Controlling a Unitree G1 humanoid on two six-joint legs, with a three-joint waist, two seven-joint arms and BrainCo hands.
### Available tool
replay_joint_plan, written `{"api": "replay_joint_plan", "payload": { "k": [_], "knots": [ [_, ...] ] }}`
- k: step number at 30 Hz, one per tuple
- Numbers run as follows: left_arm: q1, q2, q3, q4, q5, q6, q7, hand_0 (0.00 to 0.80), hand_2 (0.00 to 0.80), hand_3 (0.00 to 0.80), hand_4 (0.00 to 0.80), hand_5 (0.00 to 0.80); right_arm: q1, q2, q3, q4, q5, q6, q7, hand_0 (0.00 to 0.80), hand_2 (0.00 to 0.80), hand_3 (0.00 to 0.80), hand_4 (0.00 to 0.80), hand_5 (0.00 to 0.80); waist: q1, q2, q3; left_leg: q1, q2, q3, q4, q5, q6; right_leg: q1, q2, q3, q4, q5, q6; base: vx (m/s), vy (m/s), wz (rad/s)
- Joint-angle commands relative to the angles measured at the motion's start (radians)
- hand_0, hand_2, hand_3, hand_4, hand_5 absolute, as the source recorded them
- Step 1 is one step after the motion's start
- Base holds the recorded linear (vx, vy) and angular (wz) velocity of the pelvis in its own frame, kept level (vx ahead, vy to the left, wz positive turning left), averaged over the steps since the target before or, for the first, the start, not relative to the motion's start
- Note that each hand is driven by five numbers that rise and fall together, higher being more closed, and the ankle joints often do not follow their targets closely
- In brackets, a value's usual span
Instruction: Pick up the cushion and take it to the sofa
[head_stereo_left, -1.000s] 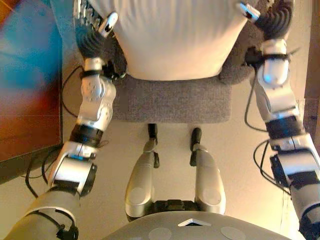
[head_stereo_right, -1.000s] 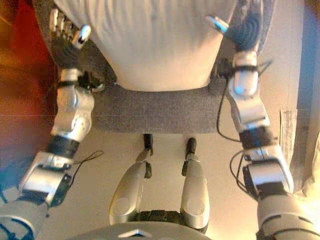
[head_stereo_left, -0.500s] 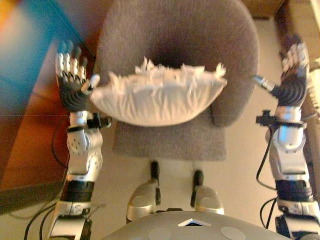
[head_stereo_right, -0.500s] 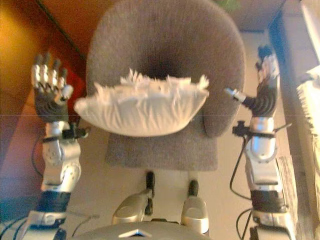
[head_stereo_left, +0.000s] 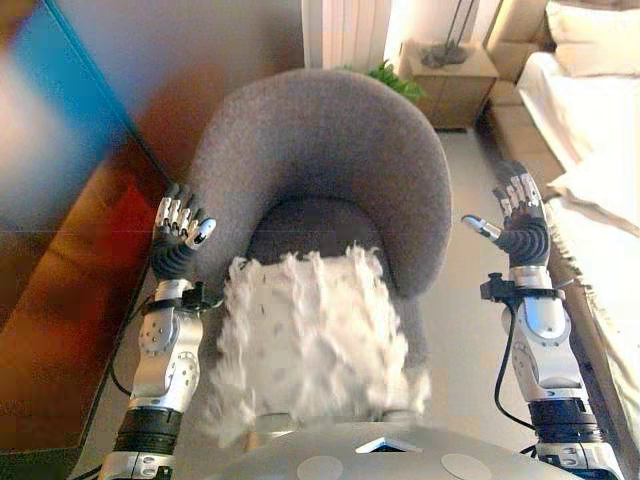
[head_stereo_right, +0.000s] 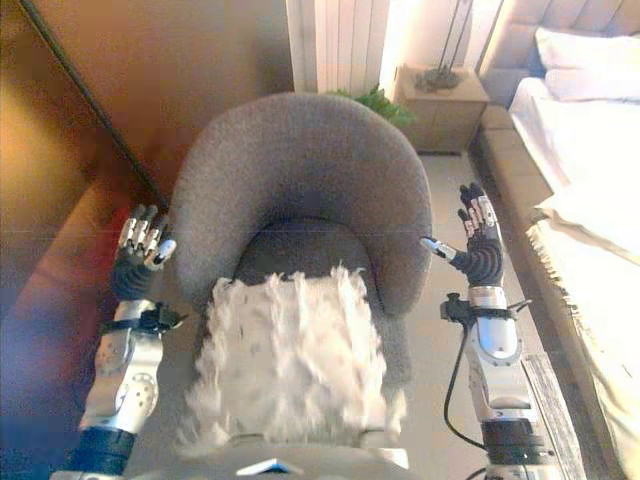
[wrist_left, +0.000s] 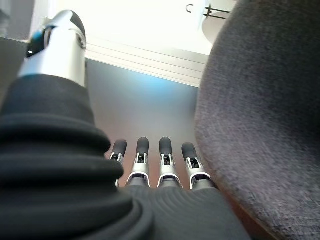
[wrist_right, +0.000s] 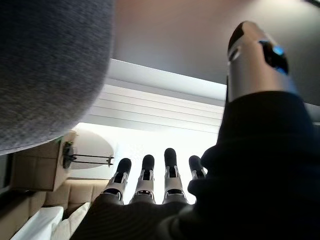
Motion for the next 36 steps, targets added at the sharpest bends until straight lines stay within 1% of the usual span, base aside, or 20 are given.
{"api": "replay_joint_plan", "payload": {
  "k": [1,4,6,9,12,15,16,17,22,23,24,25,26,27,28,29,31,33,34,36],
  "knots": [
    [-0.019,0.010,0.028,0.035,-0.031,0.024,0.012,0.000,0.000,0.000,0.000,0.000,-0.012,-0.003,-0.046,0.009,0.024,-0.004,-0.014,0.000,0.000,0.000,0.000,0.000,0.017,-0.014,-0.002,0.053,-0.020,-0.020,0.021,-0.104,0.014,-0.005,0.007,-0.022,0.042,-0.024,0.005,-0.034,-0.052,0.02],
    [0.042,-0.009,0.075,0.084,-0.041,0.062,0.003,0.000,0.000,0.000,0.000,0.000,0.042,0.011,-0.062,0.035,0.020,0.028,-0.007,0.000,0.000,0.000,0.000,0.000,0.018,-0.017,-0.006,0.053,-0.016,-0.015,0.019,-0.102,0.010,-0.005,0.008,-0.029,0.036,-0.022,0.004,-0.048,-0.050,0.01],
    [0.112,-0.026,0.123,0.108,-0.032,0.083,0.004,0.000,0.000,0.000,0.000,0.000,0.106,0.017,-0.086,0.047,0.066,0.058,0.011,0.000,0.000,0.000,0.000,0.000,0.020,-0.020,-0.005,0.052,-0.014,-0.013,0.015,-0.100,0.012,-0.001,0.012,-0.033,0.027,-0.021,-0.001,-0.054,-0.052,0.01],
    [0.153,-0.043,0.158,0.139,-0.045,0.079,-0.002,0.000,0.000,0.000,0.000,0.000,0.148,0.034,-0.098,0.081,0.086,0.052,0.026,0.000,0.000,0.000,0.000,0.000,0.022,-0.023,-0.005,0.054,-0.013,-0.013,0.012,-0.097,0.015,0.005,0.015,-0.035,0.019,-0.017,-0.004,-0.041,-0.042,0.02],
    [0.151,-0.048,0.170,0.173,-0.027,0.053,-0.013,0.000,0.000,0.000,0.000,0.000,0.153,0.048,-0.093,0.130,0.067,0.029,0.026,0.000,0.000,0.000,0.000,0.000,0.023,-0.026,-0.004,0.055,-0.012,-0.015,0.011,-0.096,0.015,0.007,0.018,-0.037,0.017,-0.018,-0.006,-0.046,-0.045,0.03],
    [0.134,-0.041,0.165,0.212,-0.003,0.060,0.013,0.000,0.000,0.000,0.000,0.000,0.138,0.044,-0.075,0.195,0.029,0.046,-0.019,0.000,0.000,0.000,0.000,0.000,0.028,-0.026,-0.001,0.051,-0.009,-0.015,0.015,-0.095,0.009,0.005,0.020,-0.044,0.025,-0.024,-0.009,-0.045,-0.047,0.05],
    [0.128,-0.041,0.164,0.223,-0.008,0.089,0.033,0.000,0.000,0.000,0.000,0.000,0.133,0.042,-0.076,0.212,0.054,0.066,-0.022,0.000,0.000,0.000,0.000,0.000,0.028,-0.026,0.001,0.049,-0.007,-0.017,0.015,-0.094,0.009,0.004,0.021,-0.045,0.027,-0.026,-0.011,-0.046,-0.048,0.06],
    [0.127,-0.045,0.164,0.251,-0.034,0.112,0.038,0.000,0.000,0.000,0.000,0.000,0.135,0.046,-0.071,0.238,0.061,0.062,-0.025,0.000,0.000,0.000,0.000,0.000,0.028,-0.025,0.003,0.047,-0.006,-0.016,0.017,-0.093,0.007,0.001,0.022,-0.045,0.030,-0.028,-0.012,-0.044,-0.053,0.06],
    [0.136,-0.082,0.136,0.484,-0.017,0.164,0.006,0.000,0.000,0.000,0.000,0.000,0.144,0.057,-0.015,0.450,0.017,0.062,-0.043,0.000,0.000,0.000,0.000,0.000,0.031,-0.027,0.005,0.039,-0.002,-0.018,0.019,-0.089,-0.002,-0.004,0.023,-0.051,0.035,-0.030,-0.014,-0.035,-0.063,0.07],
    [0.136,-0.106,0.120,0.593,-0.011,0.225,-0.022,0.000,0.000,0.000,0.000,0.000,0.141,0.068,0.012,0.542,0.013,0.076,-0.047,0.000,0.000,0.000,0.000,0.000,0.032,-0.028,0.003,0.037,-0.001,-0.019,0.018,-0.088,-0.005,-0.005,0.025,-0.053,0.034,-0.031,-0.012,-0.036,-0.078,0.06],
    [0.126,-0.126,0.100,0.724,0.038,0.226,-0.065,0.000,0.000,0.000,0.000,0.000,0.130,0.079,0.035,0.663,-0.007,0.045,-0.043,0.000,0.000,0.000,0.000,0.000,0.035,-0.028,0.001,0.034,0.001,-0.021,0.013,-0.086,-0.004,-0.006,0.027,-0.055,0.029,-0.029,-0.012,-0.039,-0.095,0.05],
    [0.114,-0.136,0.080,0.827,0.049,0.248,-0.081,0.000,0.000,0.000,0.000,0.000,0.120,0.095,0.047,0.766,-0.003,0.044,-0.031,0.000,0.000,0.000,0.000,0.000,0.036,-0.028,-0.001,0.032,0.001,-0.024,0.009,-0.083,-0.003,-0.006,0.028,-0.056,0.024,-0.027,-0.013,-0.026,-0.083,0.05],
    [0.100,-0.144,0.070,0.898,0.061,0.286,-0.067,0.000,0.000,0.000,0.000,0.000,0.109,0.110,0.051,0.841,0.015,0.083,-0.020,0.000,0.000,0.000,0.000,0.000,0.037,-0.027,-0.002,0.030,0.002,-0.027,0.007,-0.081,-0.003,-0.006,0.030,-0.057,0.021,-0.025,-0.012,-0.011,-0.070,0.07],
    [0.080,-0.148,0.067,1.050,0.086,0.289,-0.101,0.000,0.000,0.000,0.000,0.000,0.089,0.130,0.059,1.013,0.029,0.039,0.013,0.000,0.000,0.000,0.000,0.000,0.037,-0.025,-0.001,0.033,0.004,-0.028,0.007,-0.083,-0.005,-0.001,0.032,-0.056,0.019,-0.027,-0.011,-0.004,-0.057,0.08],
    [0.064,-0.152,0.066,1.141,0.119,0.333,-0.108,0.000,0.000,0.000,0.000,0.000,0.075,0.148,0.060,1.097,0.029,0.067,0.028,0.000,0.000,0.000,0.000,0.000,0.036,-0.025,-0.005,0.028,0.005,-0.029,0.007,-0.082,-0.004,-0.004,0.033,-0.056,0.017,-0.026,-0.011,0.003,-0.046,0.07],
    [0.048,-0.155,0.064,1.209,0.161,0.387,-0.075,0.000,0.000,0.000,0.000,0.000,0.063,0.163,0.062,1.158,0.020,0.111,0.028,0.000,0.000,0.000,0.000,0.000,0.035,-0.023,-0.007,0.027,0.008,-0.029,0.007,-0.081,-0.003,-0.005,0.034,-0.055,0.016,-0.025,-0.013,0.005,-0.035,0.04],
    [0.017,-0.162,0.079,1.317,0.138,0.407,-0.038,0.000,0.000,0.000,0.000,0.000,0.043,0.192,0.063,1.264,0.055,0.174,0.035,0.000,0.000,0.000,0.000,0.000,0.029,-0.021,-0.006,0.030,0.013,-0.025,0.007,-0.077,-0.007,-0.004,0.038,-0.047,0.015,-0.023,-0.016,0.026,-0.031,0.01],
    [-0.010,-0.178,0.097,1.361,0.155,0.435,-0.071,0.000,0.000,0.000,0.000,0.000,0.028,0.210,0.048,1.321,0.172,0.257,0.066,0.000,0.000,0.000,0.000,0.000,0.026,-0.019,-0.008,0.038,0.017,-0.026,0.007,-0.083,-0.009,0.005,0.042,-0.048,0.015,-0.030,-0.019,0.066,-0.030,-0.01],
    [-0.015,-0.189,0.093,1.369,0.157,0.444,-0.083,0.000,0.000,0.000,0.000,0.000,0.025,0.214,0.044,1.332,0.182,0.297,0.087,0.000,0.000,0.000,0.000,0.000,0.025,-0.017,-0.008,0.040,0.017,-0.027,0.007,-0.085,-0.009,0.006,0.043,-0.048,0.017,-0.032,-0.020,0.042,-0.018,-0.01],
    [-0.020,-0.197,0.070,1.374,0.159,0.452,-0.056,0.000,0.000,0.000,0.000,0.000,0.023,0.227,0.033,1.382,0.190,0.308,0.098,0.000,0.000,0.000,0.000,0.000,0.025,-0.012,-0.005,0.039,0.018,-0.023,0.007,-0.083,-0.012,0.000,0.041,-0.050,0.023,-0.034,-0.022,0.000,0.000,0.00]
  ]
}}
